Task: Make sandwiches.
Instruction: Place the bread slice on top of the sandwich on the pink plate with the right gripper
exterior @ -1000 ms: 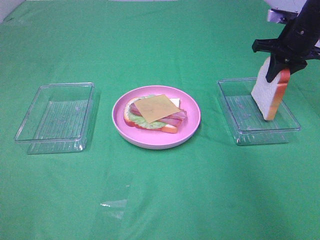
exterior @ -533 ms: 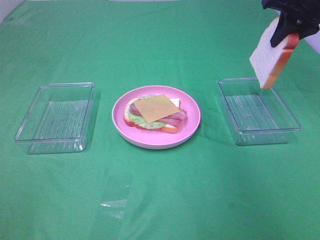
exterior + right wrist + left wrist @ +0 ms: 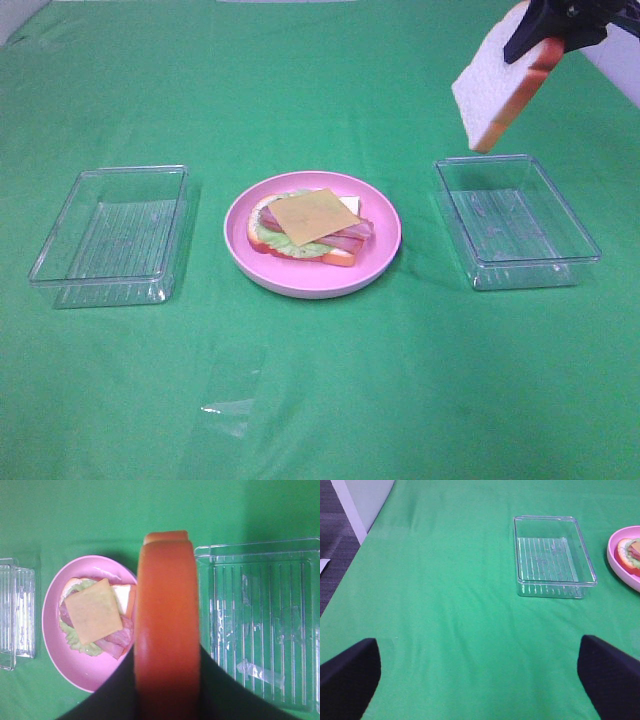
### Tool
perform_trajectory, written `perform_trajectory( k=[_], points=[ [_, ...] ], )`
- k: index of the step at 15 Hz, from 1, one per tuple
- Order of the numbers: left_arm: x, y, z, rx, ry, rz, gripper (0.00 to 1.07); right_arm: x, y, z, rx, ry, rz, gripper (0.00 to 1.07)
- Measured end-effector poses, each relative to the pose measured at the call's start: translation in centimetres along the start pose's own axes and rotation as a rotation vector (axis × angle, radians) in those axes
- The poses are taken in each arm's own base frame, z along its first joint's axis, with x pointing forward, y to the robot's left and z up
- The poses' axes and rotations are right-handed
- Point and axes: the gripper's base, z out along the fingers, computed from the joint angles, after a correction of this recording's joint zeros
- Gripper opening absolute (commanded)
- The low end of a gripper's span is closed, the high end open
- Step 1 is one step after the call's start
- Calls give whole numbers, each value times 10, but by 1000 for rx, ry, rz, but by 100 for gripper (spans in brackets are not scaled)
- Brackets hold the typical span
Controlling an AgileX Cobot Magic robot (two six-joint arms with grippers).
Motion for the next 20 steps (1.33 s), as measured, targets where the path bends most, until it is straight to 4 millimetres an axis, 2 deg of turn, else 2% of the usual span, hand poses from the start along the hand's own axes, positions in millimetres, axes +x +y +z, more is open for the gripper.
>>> perform_trajectory(
  k=[4,5,7,8,9,10,14,16,20],
  points=[
    [0,0,0,0,0,0,101,10,55,32,-40,42,-129,10],
    [0,0,0,0,0,0,101,12,63,39,-45,58,-145,10],
    [0,0,0,0,0,0,101,22,86,66,-61,120,-197,10],
    [0,0,0,0,0,0,101,32,105,89,-80,171,-232,10],
    [0,0,0,0,0,0,101,32,105,89,-80,171,-232,10],
    [0,0,0,0,0,0,101,38,121,103,-121,184,-242,10],
    [0,0,0,0,0,0,101,43,133,127,-175,191,-216,10],
    [0,0,0,0,0,0,101,41,126,147,-171,198,-187,10],
    [0,0,0,0,0,0,101,41,119,172,-183,207,-138,10]
  ],
)
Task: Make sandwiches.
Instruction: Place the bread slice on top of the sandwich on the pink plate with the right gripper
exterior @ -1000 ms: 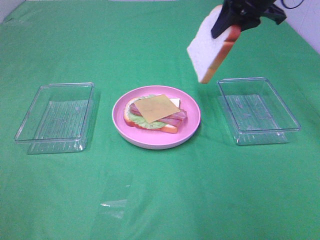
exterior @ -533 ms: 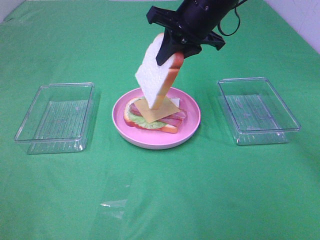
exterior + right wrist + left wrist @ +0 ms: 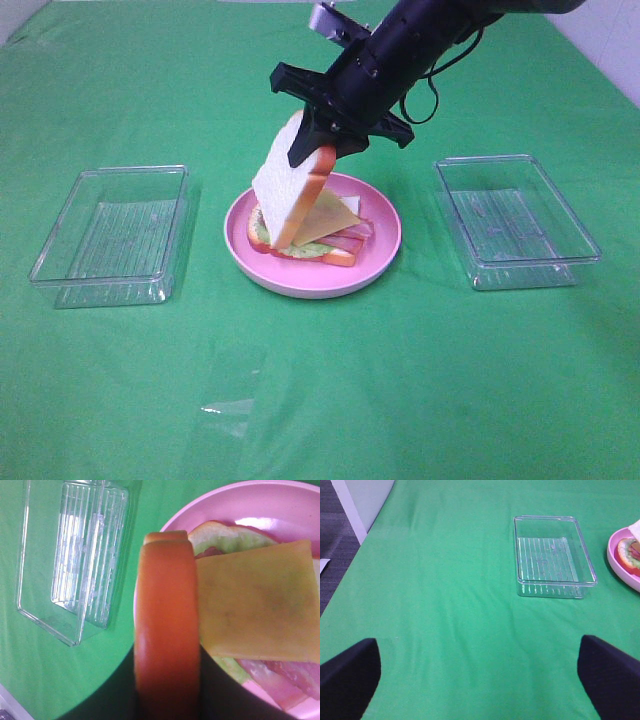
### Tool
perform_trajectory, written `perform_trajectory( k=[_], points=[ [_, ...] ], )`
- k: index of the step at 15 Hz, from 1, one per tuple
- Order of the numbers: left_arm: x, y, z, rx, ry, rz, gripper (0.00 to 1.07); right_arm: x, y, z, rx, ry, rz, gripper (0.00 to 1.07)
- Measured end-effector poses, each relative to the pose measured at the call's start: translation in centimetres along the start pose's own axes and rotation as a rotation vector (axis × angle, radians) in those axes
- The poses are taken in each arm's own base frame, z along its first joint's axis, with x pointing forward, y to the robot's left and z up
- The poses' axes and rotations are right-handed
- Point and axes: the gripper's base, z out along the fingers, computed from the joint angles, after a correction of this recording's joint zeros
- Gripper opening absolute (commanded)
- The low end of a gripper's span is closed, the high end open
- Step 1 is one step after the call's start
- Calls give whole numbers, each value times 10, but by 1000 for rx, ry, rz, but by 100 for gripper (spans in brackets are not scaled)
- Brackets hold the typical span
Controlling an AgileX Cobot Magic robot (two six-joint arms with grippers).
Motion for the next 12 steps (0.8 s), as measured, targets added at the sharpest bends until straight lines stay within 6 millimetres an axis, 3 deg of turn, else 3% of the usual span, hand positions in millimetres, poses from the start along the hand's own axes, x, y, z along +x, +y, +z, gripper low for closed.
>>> perform_trajectory(
  k=[4,5,9,10,12],
  points=[
    [0,0,0,0,0,0,101,-1,-7,12,-4,6,24,13],
    [0,0,0,0,0,0,101,-1,-8,13,2,6,21,18],
    [0,0,0,0,0,0,101,0,-20,16,106,23,-5,79],
    [0,0,0,0,0,0,101,1,-23,15,140,43,-26,85],
    [0,0,0,0,0,0,101,4,-24,-1,248,58,-109,85]
  ],
)
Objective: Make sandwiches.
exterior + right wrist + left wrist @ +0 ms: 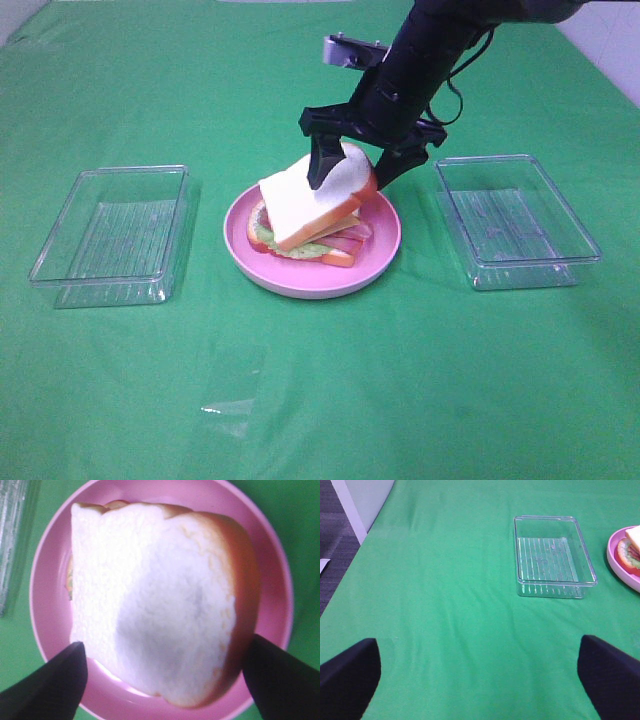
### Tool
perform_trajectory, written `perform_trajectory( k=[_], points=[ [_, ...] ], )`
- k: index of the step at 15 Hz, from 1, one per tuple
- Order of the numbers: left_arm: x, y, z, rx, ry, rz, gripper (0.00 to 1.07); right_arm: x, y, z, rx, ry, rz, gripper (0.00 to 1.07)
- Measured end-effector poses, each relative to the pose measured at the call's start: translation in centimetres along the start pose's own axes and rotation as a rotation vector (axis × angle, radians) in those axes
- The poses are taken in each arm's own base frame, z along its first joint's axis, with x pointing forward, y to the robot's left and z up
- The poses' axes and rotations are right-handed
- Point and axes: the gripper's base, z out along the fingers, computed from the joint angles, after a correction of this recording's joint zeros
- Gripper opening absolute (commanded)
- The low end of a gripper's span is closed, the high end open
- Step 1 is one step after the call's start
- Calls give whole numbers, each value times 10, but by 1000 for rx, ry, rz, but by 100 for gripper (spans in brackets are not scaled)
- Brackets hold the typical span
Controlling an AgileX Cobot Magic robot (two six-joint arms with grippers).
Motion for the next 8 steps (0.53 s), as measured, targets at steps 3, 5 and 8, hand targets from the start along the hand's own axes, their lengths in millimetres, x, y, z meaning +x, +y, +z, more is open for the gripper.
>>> perform_trajectory(
  k=[3,5,8],
  points=[
    [0,0,0,0,0,0,101,4,4,-51,138,-67,-106,85],
    [0,0,0,0,0,0,101,11,9,-86,189,-96,-145,85],
    [0,0,0,0,0,0,101,27,18,-124,212,-85,-164,85]
  ],
)
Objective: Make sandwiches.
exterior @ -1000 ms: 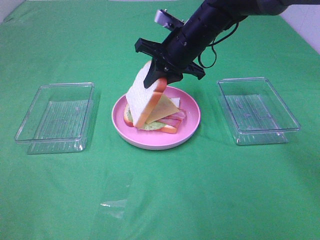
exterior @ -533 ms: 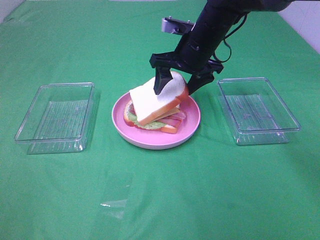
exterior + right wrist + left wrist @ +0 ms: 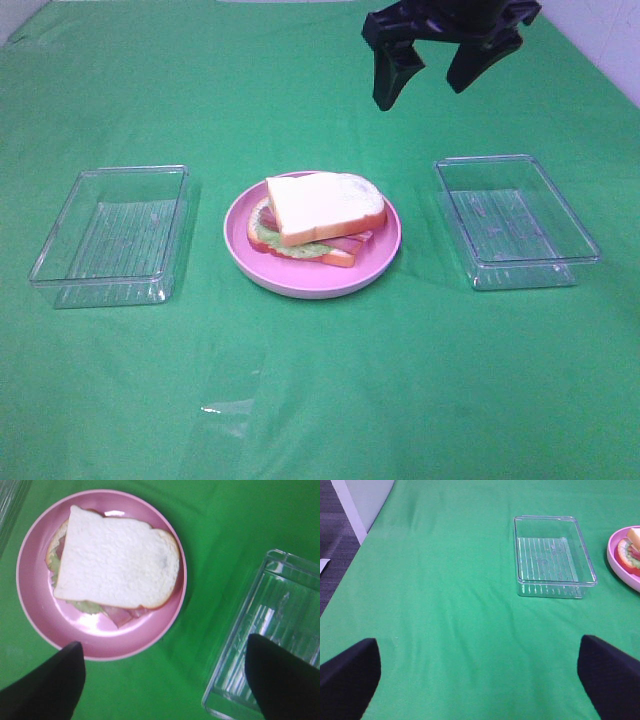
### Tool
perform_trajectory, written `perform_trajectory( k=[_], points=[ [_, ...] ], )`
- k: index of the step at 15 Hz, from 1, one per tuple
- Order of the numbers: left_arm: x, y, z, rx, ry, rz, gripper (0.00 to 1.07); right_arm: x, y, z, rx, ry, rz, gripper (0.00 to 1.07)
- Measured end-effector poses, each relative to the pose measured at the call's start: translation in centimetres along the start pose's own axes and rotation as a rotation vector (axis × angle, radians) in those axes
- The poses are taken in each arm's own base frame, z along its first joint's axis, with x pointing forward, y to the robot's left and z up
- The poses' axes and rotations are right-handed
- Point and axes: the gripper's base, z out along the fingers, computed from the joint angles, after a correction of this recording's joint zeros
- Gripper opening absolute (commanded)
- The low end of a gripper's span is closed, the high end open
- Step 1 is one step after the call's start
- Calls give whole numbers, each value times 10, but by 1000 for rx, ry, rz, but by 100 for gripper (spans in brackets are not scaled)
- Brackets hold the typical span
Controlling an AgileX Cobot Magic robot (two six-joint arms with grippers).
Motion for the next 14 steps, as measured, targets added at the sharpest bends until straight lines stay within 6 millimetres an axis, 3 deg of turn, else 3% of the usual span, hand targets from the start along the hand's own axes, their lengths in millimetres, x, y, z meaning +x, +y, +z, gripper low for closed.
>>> perform_trajectory(
  k=[2,3,6,13,14],
  points=[
    [0,0,0,0,0,0,101,12,4,-35,5,-10,-9,85],
    [0,0,0,0,0,0,101,12,4,-35,5,-10,-9,85],
    [0,0,0,0,0,0,101,44,7,-49,3,19,15,85],
    [0,0,0,0,0,0,101,187,11,-43,24,233,27,85],
    [0,0,0,0,0,0,101,225,13,-47,32,202,24,85]
  ],
)
